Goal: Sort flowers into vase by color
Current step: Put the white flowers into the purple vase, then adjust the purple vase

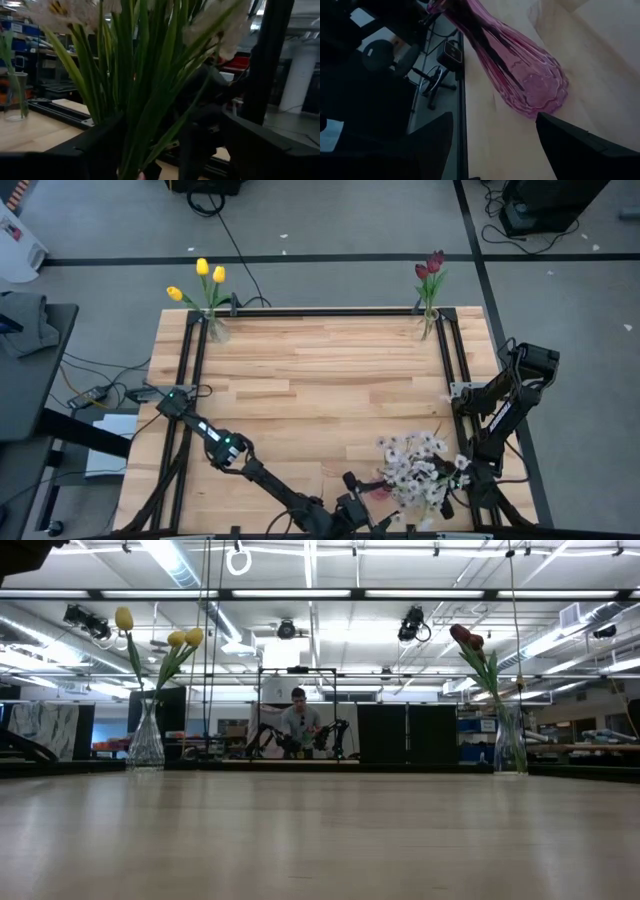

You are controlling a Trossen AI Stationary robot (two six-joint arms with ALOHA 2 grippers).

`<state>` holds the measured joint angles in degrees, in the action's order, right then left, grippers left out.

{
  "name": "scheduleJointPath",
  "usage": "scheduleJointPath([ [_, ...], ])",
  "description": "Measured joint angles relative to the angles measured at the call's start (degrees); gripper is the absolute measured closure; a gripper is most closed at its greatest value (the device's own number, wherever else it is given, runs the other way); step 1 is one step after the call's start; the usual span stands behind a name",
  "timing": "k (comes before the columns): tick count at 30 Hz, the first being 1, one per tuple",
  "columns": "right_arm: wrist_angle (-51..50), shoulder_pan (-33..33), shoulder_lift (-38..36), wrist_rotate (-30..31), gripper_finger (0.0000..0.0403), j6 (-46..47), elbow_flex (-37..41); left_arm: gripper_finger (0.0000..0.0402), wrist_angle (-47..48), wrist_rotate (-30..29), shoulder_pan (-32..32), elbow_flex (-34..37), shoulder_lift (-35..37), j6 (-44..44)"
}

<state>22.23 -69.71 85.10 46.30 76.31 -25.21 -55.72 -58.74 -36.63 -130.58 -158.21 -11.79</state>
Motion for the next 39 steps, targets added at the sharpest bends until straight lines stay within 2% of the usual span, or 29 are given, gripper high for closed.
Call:
scheduleJointPath([
  [3, -0.12, 0.0, 0.0, 0.02, 0.0107, 0.0, 0.0, 0.0079, -0.64, -0.47, -0.5, -0.02, 0.09, -0.03],
  [7, -0.14, 0.0, 0.0, 0.02, 0.0107, 0.0, 0.0, 0.0079, -0.44, -5.07, -1.32, -0.83, 0.11, -1.93],
  [13, -0.73, 0.0, 0.0, 0.02, 0.0107, 0.0, 0.0, 0.0079, -0.7, -15.3, -3.11, -3.52, 0.22, -8.71],
  [16, -0.52, 0.0, -0.06, -0.16, 0.0108, 0.0, 0.0, 0.0083, -1.0, -21.04, -4.32, -4.43, 0.23, -9.09],
  [22, -3.25, -0.02, -4.81, -2.53, 0.0118, -3.04, 0.02, 0.0105, -14.06, -24.44, -7.68, -4.39, 0.64, -9.18],
  [28, -8.48, 0.0, -12.8, -1.11, 0.0129, -9.11, 0.02, 0.0125, -20.88, -27.04, -10.89, -4.31, 0.66, -8.56],
  [30, -9.73, 0.0, -15.33, -0.23, 0.013, -10.54, 0.02, 0.0128, -24.34, -26.14, -11.6, -4.31, 0.66, -8.57],
  [33, -11.45, 0.0, -18.61, 0.56, 0.0131, -11.88, 0.02, 0.0129, -29.95, -20.14, -12.25, -4.31, 0.66, -8.04],
  [36, -12.87, 0.0, -21.15, 0.57, 0.0131, -12.35, 0.02, 0.0129, -31.31, -8.66, -12.01, -4.31, 0.66, -0.57],
  [39, -13.3, 0.0, -22.89, 0.55, 0.0131, -12.52, 0.02, 0.0132, -23.41, 7.33, -9.16, -4.33, 0.69, 16.91],
])
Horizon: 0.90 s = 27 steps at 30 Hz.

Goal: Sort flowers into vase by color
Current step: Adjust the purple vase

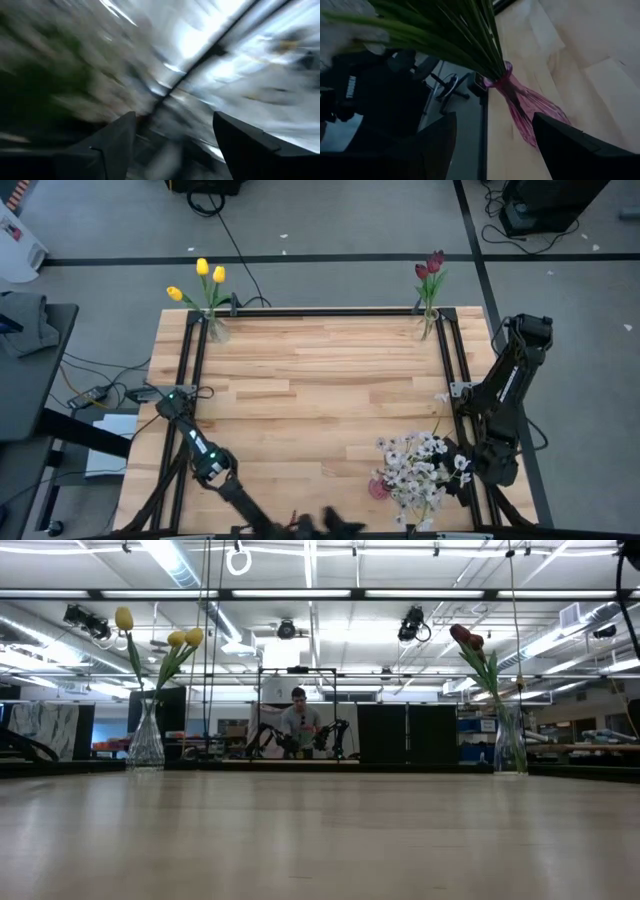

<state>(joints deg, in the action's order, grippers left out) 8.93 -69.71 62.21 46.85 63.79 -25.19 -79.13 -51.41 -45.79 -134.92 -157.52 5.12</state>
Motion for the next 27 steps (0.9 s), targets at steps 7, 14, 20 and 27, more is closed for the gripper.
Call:
scheduleJointPath([
  [7, -0.05, -0.88, -3.39, -2.46, 0.0131, 0.98, 0.0, 0.0177, 15.85, 38.32, 7.74, 0.14, 0.48, 33.48],
  [14, -0.05, -3.35, -6.1, -1.82, 0.0131, 0.75, 0.0, 0.0236, 50.24, 58.22, 8.23, 0.08, 3.78, 51.42],
  [20, -1.05, -5.03, -6.71, 0.55, 0.0131, 0.7, 0.0, 0.0251, 96.26, 66.58, 8.29, 0.14, 9.14, 47.02],
  [27, -1.04, -6.32, -7.13, 4.09, 0.0131, 0.67, 0.0, 0.0251, 126.74, 33.74, 10.2, -0.28, 23.87, 34.31],
])
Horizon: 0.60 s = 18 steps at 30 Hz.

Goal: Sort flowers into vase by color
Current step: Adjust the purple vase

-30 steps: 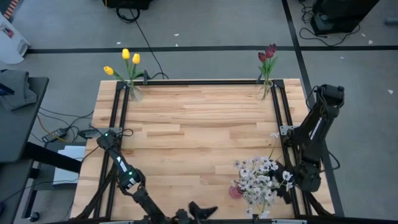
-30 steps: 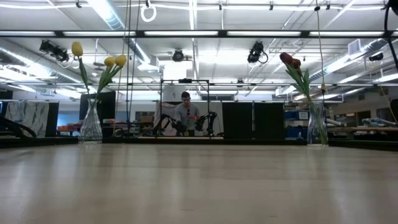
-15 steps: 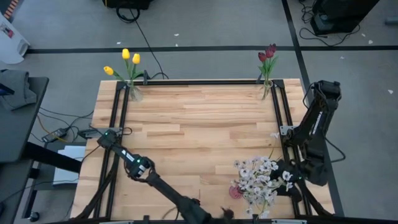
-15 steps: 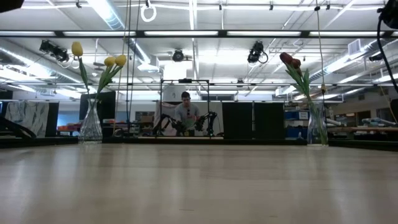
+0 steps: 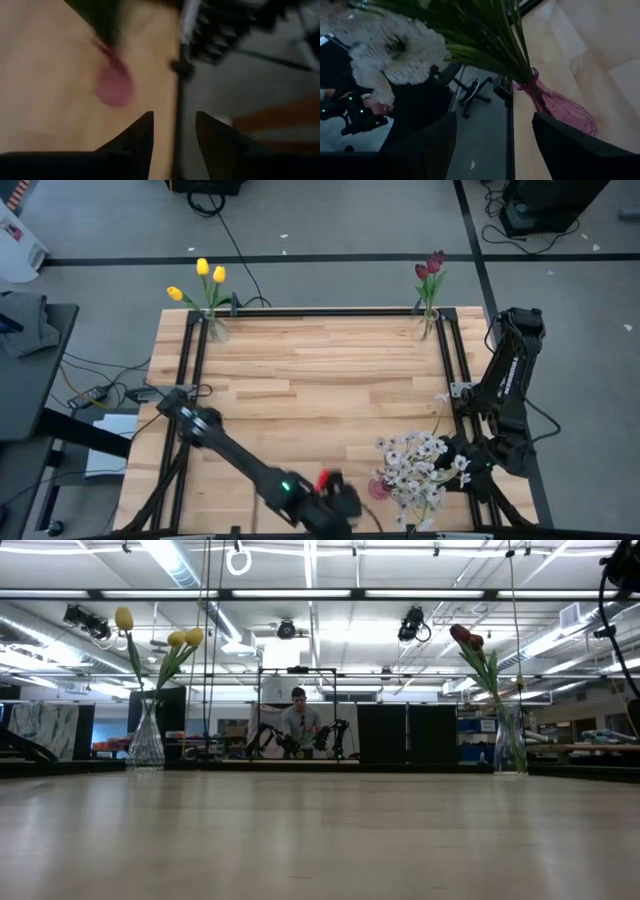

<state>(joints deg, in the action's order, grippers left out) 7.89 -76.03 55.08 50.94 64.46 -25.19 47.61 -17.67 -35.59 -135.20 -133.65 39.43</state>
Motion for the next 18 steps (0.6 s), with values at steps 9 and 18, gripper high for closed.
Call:
scheduleJointPath([
  [9, -9.23, -0.26, -6.94, 1.42, 0.0136, -3.13, 0.0, 0.0251, 8.46, -2.88, 3.02, 0.66, -0.43, -8.7],
  [18, -21.72, -1.49, -23.41, 2.02, 0.0159, -8.71, 0.0, 0.0253, 3.95, -4.35, 8.38, 1.47, -0.38, -16.71],
])
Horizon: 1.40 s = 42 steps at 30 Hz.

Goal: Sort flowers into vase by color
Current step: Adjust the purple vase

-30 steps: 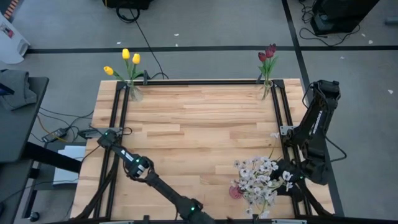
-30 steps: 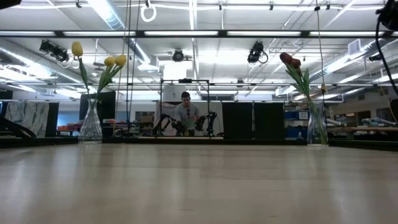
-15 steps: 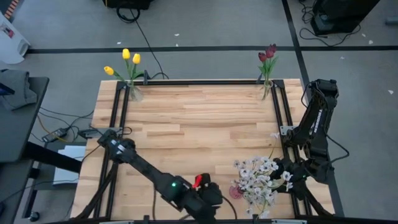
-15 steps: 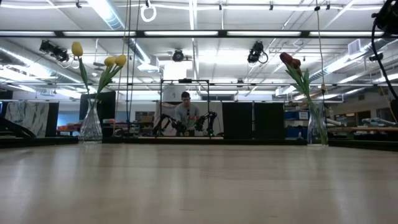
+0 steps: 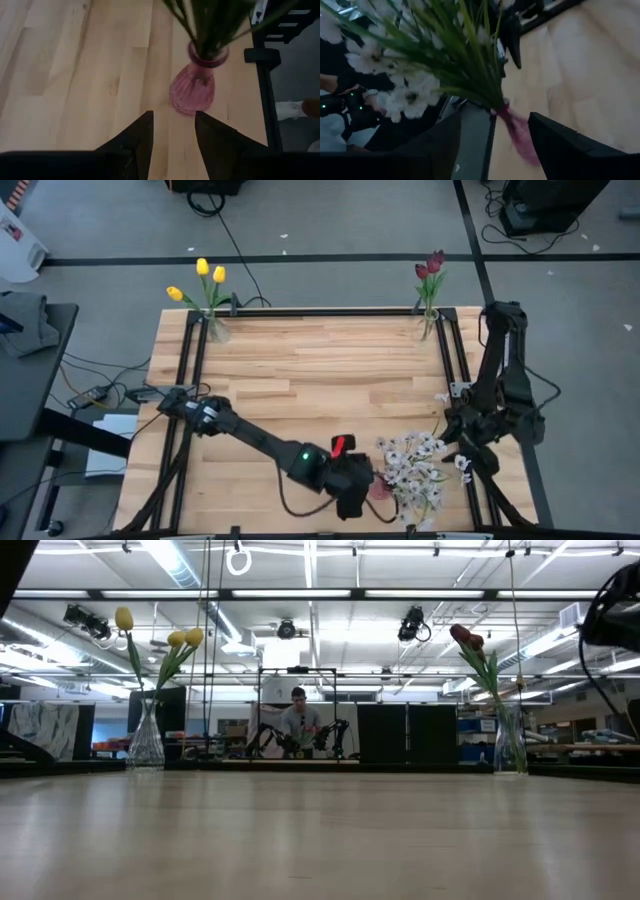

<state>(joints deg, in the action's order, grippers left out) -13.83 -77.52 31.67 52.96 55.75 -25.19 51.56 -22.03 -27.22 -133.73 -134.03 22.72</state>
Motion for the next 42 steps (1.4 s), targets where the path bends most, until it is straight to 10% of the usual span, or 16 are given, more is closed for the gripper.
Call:
scheduleJointPath([
  [19, -3.3, -0.47, -19.61, 7.84, 0.0296, -21.3, 0.0, 0.0394, -3.53, 10.38, 2.77, 6.41, -0.21, -0.08],
  [42, 6.52, -0.47, -22.02, 11.55, 0.0305, -36.02, 0.0, 0.0398, -15.51, 11.89, 2.13, 10.29, -1.19, 3.06],
])
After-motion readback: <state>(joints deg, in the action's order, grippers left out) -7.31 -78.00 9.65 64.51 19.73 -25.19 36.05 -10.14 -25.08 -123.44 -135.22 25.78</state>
